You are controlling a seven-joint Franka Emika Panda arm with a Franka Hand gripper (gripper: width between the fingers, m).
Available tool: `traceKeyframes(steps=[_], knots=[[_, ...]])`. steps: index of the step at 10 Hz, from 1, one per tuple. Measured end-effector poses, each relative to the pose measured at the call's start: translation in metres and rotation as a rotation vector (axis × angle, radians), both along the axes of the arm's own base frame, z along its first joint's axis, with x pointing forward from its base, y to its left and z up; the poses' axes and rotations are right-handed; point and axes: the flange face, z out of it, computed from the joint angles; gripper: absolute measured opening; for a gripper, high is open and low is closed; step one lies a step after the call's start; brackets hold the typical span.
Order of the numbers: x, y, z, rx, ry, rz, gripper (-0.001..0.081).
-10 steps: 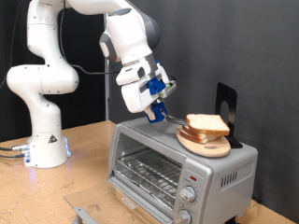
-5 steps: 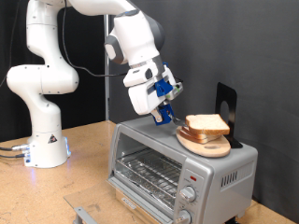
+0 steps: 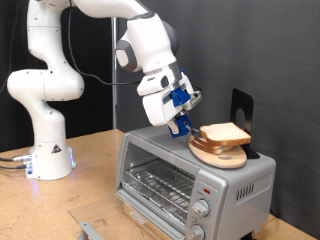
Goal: Make a piece of toast with the oven
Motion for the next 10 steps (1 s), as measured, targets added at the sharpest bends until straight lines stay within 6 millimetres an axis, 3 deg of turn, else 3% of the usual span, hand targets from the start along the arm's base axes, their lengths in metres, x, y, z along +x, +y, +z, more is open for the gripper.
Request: traceKeyframes(steps=[5, 10], knots=[[-0.005, -0.011, 0.002, 0.108, -0.102, 0.042, 0.0325], [-0.034, -0.064, 0.021, 0.149, -0.091, 0.104, 0.0325]])
